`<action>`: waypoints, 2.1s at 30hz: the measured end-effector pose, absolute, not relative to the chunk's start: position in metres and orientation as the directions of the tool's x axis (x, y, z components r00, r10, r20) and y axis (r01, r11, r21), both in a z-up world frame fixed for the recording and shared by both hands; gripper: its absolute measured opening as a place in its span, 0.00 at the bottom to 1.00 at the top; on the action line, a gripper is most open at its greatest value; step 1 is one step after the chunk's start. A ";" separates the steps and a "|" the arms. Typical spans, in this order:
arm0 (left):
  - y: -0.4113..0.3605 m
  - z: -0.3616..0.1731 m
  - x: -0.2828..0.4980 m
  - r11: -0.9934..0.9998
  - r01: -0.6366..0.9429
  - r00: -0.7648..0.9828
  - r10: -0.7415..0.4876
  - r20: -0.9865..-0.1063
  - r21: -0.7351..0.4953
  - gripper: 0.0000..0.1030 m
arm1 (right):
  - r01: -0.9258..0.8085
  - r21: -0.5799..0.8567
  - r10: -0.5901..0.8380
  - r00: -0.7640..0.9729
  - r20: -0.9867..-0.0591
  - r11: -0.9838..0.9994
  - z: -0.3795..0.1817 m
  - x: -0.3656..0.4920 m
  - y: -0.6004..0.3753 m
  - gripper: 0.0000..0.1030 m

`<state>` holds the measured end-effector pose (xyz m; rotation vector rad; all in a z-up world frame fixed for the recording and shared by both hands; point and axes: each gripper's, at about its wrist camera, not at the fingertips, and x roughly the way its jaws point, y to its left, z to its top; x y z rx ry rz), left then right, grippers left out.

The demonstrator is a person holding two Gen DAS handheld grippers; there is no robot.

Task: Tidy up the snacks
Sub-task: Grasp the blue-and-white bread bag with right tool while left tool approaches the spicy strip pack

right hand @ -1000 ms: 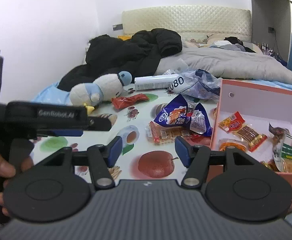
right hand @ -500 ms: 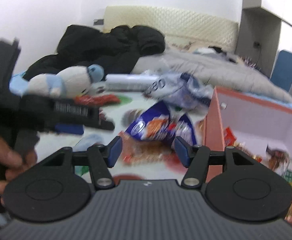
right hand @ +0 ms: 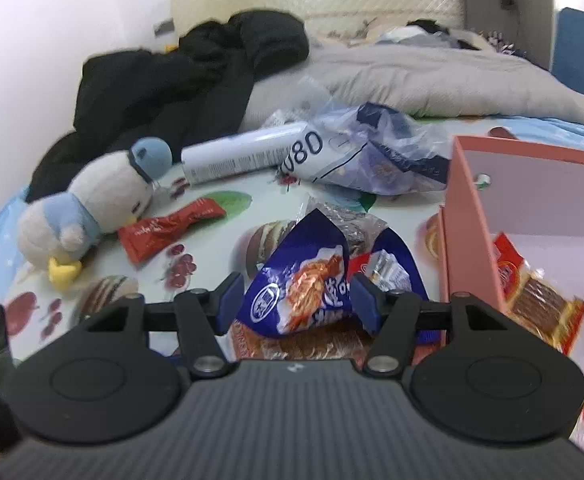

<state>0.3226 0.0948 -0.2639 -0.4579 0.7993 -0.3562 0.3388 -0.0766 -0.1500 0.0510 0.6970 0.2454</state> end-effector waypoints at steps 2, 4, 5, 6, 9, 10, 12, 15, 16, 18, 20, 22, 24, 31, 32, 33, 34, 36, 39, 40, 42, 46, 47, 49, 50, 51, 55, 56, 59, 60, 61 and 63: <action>0.089 -0.263 0.326 0.856 0.163 0.640 -0.470 -0.607 -0.491 0.67 | -0.218 0.100 0.229 0.716 -0.660 0.971 -0.154 0.355 -0.070 0.69; 0.084 -0.263 0.328 0.865 0.179 0.641 -0.464 -0.612 -0.469 0.67 | -0.236 0.107 0.244 0.688 -0.683 0.966 -0.157 0.367 -0.068 0.79; 0.082 -0.263 0.328 0.868 0.186 0.641 -0.463 -0.613 -0.461 0.67 | -0.242 0.120 0.255 0.671 -0.696 0.963 -0.157 0.374 -0.069 0.79; 0.079 -0.263 0.328 0.873 0.193 0.641 -0.458 -0.616 -0.448 0.67 | -0.241 0.120 0.254 0.665 -0.702 0.963 -0.156 0.377 -0.070 0.79; 0.070 -0.263 0.329 0.890 0.212 0.646 -0.438 -0.625 -0.404 0.67 | -0.264 0.108 0.257 0.640 -0.724 0.959 -0.158 0.389 -0.068 0.79; 0.069 -0.263 0.329 0.895 0.213 0.648 -0.430 -0.629 -0.393 0.67 | -0.282 0.095 0.258 0.626 -0.736 0.955 -0.161 0.394 -0.066 0.79; 0.064 -0.263 0.329 0.905 0.214 0.653 -0.413 -0.635 -0.369 0.67 | -0.300 0.049 0.234 0.621 -0.748 0.953 -0.165 0.401 -0.061 0.79; 0.057 -0.263 0.327 0.922 0.207 0.662 -0.378 -0.648 -0.327 0.64 | -0.314 0.008 0.211 0.618 -0.757 0.949 -0.169 0.408 -0.055 0.78; 0.056 -0.262 0.327 0.928 0.201 0.665 -0.363 -0.653 -0.312 0.61 | -0.314 0.010 0.211 0.614 -0.761 0.949 -0.170 0.410 -0.055 0.78; 0.053 -0.262 0.326 0.939 0.192 0.670 -0.337 -0.661 -0.284 0.57 | -0.307 -0.003 0.194 0.610 -0.769 0.952 -0.174 0.414 -0.055 0.75; 0.051 -0.263 0.326 0.946 0.181 0.674 -0.319 -0.667 -0.269 0.53 | -0.300 -0.013 0.180 0.606 -0.775 0.954 -0.178 0.416 -0.056 0.67; 0.050 -0.262 0.326 0.951 0.179 0.675 -0.305 -0.672 -0.252 0.52 | -0.279 0.009 0.178 0.589 -0.788 0.960 -0.183 0.419 -0.060 0.58; 0.049 -0.262 0.326 0.953 0.181 0.676 -0.300 -0.673 -0.243 0.52 | -0.259 0.035 0.184 0.577 -0.796 0.965 -0.186 0.420 -0.065 0.50; 0.050 -0.262 0.326 0.950 0.181 0.674 -0.307 -0.672 -0.253 0.51 | -0.216 0.075 0.192 0.595 -0.781 0.973 -0.184 0.415 -0.073 0.27; 0.051 -0.262 0.327 0.949 0.181 0.673 -0.310 -0.671 -0.257 0.51 | -0.216 0.077 0.194 0.597 -0.778 0.973 -0.183 0.415 -0.073 0.26; 0.051 -0.262 0.326 0.949 0.180 0.673 -0.312 -0.671 -0.260 0.51 | -0.217 0.079 0.197 0.599 -0.776 0.973 -0.182 0.415 -0.073 0.24; 0.051 -0.262 0.327 0.948 0.179 0.672 -0.314 -0.670 -0.264 0.51 | -0.221 0.081 0.201 0.600 -0.774 0.972 -0.180 0.414 -0.073 0.23; 0.052 -0.261 0.327 0.946 0.176 0.671 -0.318 -0.670 -0.273 0.51 | -0.234 0.079 0.209 0.607 -0.767 0.969 -0.176 0.412 -0.072 0.20; 0.052 -0.260 0.327 0.944 0.176 0.668 -0.322 -0.671 -0.278 0.51 | -0.246 0.083 0.222 0.615 -0.756 0.966 -0.169 0.410 -0.072 0.16; 0.052 -0.260 0.327 0.944 0.180 0.666 -0.324 -0.672 -0.277 0.51 | -0.249 0.087 0.227 0.617 -0.754 0.965 -0.167 0.409 -0.072 0.15; 0.052 -0.258 0.326 0.943 0.197 0.663 -0.331 -0.671 -0.270 0.51 | -0.253 0.094 0.236 0.622 -0.746 0.963 -0.162 0.409 -0.073 0.14; 0.050 -0.248 0.322 0.945 0.236 0.690 -0.327 -0.645 -0.226 0.69 | -0.264 0.107 0.256 0.633 -0.731 0.959 -0.151 0.408 -0.075 0.13; 0.050 -0.244 0.321 0.943 0.255 0.701 -0.332 -0.631 -0.213 0.75 | -0.266 0.108 0.259 0.638 -0.725 0.958 -0.147 0.408 -0.076 0.13; 0.047 -0.237 0.321 0.937 0.295 0.718 -0.346 -0.604 -0.186 0.78 | -0.266 0.113 0.264 0.646 -0.716 0.957 -0.140 0.409 -0.078 0.12; 0.044 -0.235 0.323 0.934 0.309 0.720 -0.352 -0.598 -0.177 0.79 | -0.264 0.118 0.267 0.649 -0.712 0.957 -0.136 0.410 -0.079 0.12; 0.039 -0.233 0.327 0.927 0.337 0.712 -0.365 -0.600 -0.163 0.79 | -0.261 0.123 0.269 0.651 -0.709 0.957 -0.134 0.411 -0.081 0.12; 0.015 -0.234 0.348 0.892 0.447 0.684 -0.387 -0.618 -0.064 0.84 | -0.254 0.130 0.271 0.663 -0.698 0.958 -0.126 0.414 -0.088 0.12; 0.009 -0.236 0.355 0.879 0.474 0.668 -0.398 -0.629 -0.052 0.85 | -0.253 0.134 0.273 0.664 -0.696 0.958 -0.124 0.414 -0.090 0.12; -0.003 -0.245 0.370 0.841 0.539 0.614 -0.432 -0.661 -0.049 0.88 | -0.247 0.150 0.280 0.661 -0.696 0.957 -0.124 0.414 -0.096 0.12; -0.008 -0.250 0.376 0.836 0.548 0.599 -0.421 -0.681 -0.036 0.88 | -0.245 0.151 0.279 0.663 -0.695 0.958 -0.124 0.414 -0.097 0.12; -0.011 -0.254 0.379 0.835 0.551 0.591 -0.400 -0.701 -0.013 0.88 | -0.243 0.153 0.279 0.663 -0.695 0.958 -0.124 0.414 -0.099 0.12; -0.013 -0.264 0.382 0.825 0.565 0.561 -0.391 -0.729 -0.007 0.86 | -0.236 0.163 0.281 0.662 -0.694 0.958 -0.125 0.415 -0.102 0.12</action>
